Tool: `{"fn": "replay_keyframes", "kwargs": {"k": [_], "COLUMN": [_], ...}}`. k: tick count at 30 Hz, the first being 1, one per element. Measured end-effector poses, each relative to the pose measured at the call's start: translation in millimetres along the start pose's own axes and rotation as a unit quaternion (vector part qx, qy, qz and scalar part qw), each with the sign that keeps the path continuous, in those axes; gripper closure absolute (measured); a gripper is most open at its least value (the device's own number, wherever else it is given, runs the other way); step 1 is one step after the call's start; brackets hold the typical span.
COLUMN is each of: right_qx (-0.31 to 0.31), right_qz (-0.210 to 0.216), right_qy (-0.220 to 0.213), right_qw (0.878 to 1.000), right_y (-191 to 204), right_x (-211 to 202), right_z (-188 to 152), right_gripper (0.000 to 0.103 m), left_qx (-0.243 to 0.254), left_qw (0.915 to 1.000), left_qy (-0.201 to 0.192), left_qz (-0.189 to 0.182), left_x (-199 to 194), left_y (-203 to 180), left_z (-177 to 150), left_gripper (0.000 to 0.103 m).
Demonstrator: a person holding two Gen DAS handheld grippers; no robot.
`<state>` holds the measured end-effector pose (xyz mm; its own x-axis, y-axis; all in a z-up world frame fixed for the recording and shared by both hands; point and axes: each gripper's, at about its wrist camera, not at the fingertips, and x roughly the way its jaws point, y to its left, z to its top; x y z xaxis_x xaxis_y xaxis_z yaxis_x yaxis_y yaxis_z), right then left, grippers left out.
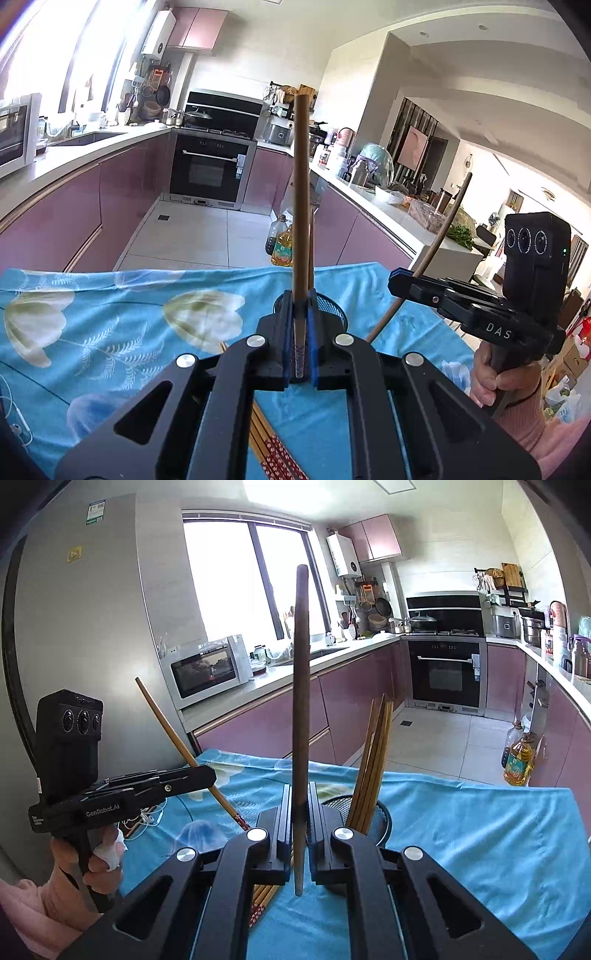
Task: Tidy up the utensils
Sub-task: 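Lower the chopstick into the mesh cup and open the right gripper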
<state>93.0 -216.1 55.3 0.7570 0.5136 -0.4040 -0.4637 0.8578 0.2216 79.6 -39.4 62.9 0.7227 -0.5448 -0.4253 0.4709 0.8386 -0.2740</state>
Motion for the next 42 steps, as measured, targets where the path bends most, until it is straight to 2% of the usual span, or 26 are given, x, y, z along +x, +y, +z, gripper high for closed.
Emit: {"fn": "replay_keyframes", "kwargs": {"k": [8,13,17,21,28,31,37,40,42], "right_qx": [-0.005,0.003,0.017,0.027,0.052,0.063,0.08,0.079,0.076], "right_qz": [-0.012,-0.021,-0.026,-0.027,-0.025,-0.03,-0.05,-0.054,-0.055], "right_qy": [-0.033,-0.037,-0.018,0.021,0.096,0.114,0.11,0.095,0.089], "right_qw": [0.999,0.999,0.999,0.999,0.994,0.991,0.99,0.991,0.992], "right_y": [-10,-20,-31,-39,-55,-62,-68,-67,-65], "right_x": [-7,2,20,41,70,80,88,85,84], "right_z": [27,32,27,15,-1,-6,-5,-4,-4], "right_gripper": [0.097,0.097,0.097,0.097,0.097,0.096,0.093,0.083,0.081], "left_qx": [0.02,0.039,0.052,0.064,0.08,0.078,0.063,0.053,0.052], "left_qw": [0.9996,0.9991,0.9983,0.9964,0.9907,0.9886,0.9887,0.9898,0.9907], "left_qy": [-0.02,-0.012,0.015,0.046,0.108,0.127,0.133,0.128,0.121], "left_qz": [0.002,0.011,0.021,0.03,0.02,0.02,0.031,0.03,0.035], "left_x": [14,28,47,65,92,105,120,121,118], "left_y": [-15,-23,-28,-28,-21,-17,-9,-5,-4], "left_z": [32,40,35,26,12,10,8,8,7], "left_gripper": [0.096,0.095,0.096,0.096,0.096,0.096,0.094,0.09,0.085]}}
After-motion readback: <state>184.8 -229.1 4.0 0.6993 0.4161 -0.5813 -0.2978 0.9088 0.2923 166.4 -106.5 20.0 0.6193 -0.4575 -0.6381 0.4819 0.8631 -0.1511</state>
